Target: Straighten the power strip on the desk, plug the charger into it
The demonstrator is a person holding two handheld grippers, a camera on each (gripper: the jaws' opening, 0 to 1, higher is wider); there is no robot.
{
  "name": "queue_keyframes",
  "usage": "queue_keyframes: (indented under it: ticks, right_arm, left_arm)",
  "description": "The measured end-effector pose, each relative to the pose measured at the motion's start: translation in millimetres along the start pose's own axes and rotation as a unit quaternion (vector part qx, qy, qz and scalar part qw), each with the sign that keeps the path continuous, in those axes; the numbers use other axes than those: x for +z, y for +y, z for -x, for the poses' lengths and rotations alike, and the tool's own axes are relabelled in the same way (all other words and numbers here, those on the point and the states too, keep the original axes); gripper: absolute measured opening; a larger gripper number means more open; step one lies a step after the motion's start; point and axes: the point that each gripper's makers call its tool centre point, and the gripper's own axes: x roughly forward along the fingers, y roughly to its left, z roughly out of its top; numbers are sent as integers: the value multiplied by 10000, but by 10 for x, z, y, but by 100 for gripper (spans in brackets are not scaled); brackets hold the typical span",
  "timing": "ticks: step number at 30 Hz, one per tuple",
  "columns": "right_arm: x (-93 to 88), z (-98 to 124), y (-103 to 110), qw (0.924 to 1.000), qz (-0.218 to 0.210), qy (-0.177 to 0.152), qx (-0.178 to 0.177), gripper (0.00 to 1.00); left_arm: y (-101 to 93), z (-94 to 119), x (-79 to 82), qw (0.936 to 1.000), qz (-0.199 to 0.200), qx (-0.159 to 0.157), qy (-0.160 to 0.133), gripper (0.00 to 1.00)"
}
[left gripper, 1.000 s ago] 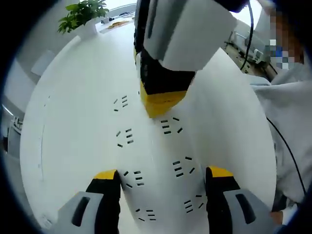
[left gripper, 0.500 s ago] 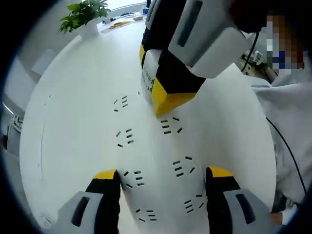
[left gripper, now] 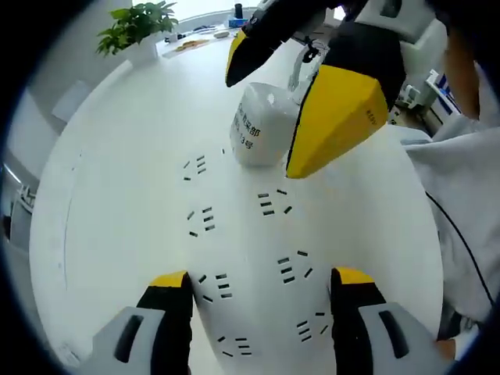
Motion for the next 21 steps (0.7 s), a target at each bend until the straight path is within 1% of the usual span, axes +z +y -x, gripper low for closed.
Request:
queue_keyframes:
  ticks: [1,2,3,4,6,7,10,11,13,15,16,17,19,20,21]
  right_arm:
    - [-34,-13,-12,10000,17,74,-37,55]
    - [-93,-22,-23,9997,91,225,-87,49]
    - [-120,-47,-21,9991,259,334,-86,42]
    - [-113,-61,5,9992,276,292,-52,37]
    - [-89,-70,103,9995,-11,250,175,26]
    - [-46,-88,81,9998,-29,163,123,26]
    - [-68,-101,102,9993,-1,317,206,26]
    - [-68,-110,98,9990,-56,391,187,25]
    - [-48,-132,106,9988,-20,453,172,24]
    - [-63,-140,112,9980,-12,616,102,24]
    - [-70,-142,117,9972,268,696,94,23]
    - [-69,-155,127,9969,163,770,57,23]
    - [-77,-186,116,9951,160,970,65,23]
    - [-125,-183,119,9932,167,1151,73,23]
    - [-95,-211,111,9938,124,1102,63,23]
  left_arm:
    - [1,-1,0,10000,-7,-1,2,73]
    - [1,-2,-1,10000,-11,1,12,73]
    - [1,-2,-1,10000,-13,4,21,73]
    - [1,-2,-3,10000,-14,9,37,73]
    - [2,-2,-7,10000,-12,12,38,73]
    - [3,-2,-9,10000,-10,11,28,73]
    - [1,-2,-13,10000,-10,10,9,73]
    - [-2,-2,-15,10000,-17,13,25,72]
    - [-4,-2,-14,10000,-31,34,68,72]
    - [-7,1,-18,9999,-38,31,92,72]
    - [-9,1,-19,9999,-48,25,84,72]
    - [-10,1,-19,10000,-54,22,78,72]
    - [-14,3,-21,9999,-61,29,95,73]
    - [-15,3,-21,9999,-62,34,116,73]
    - [-17,4,-23,9999,-64,39,128,73]
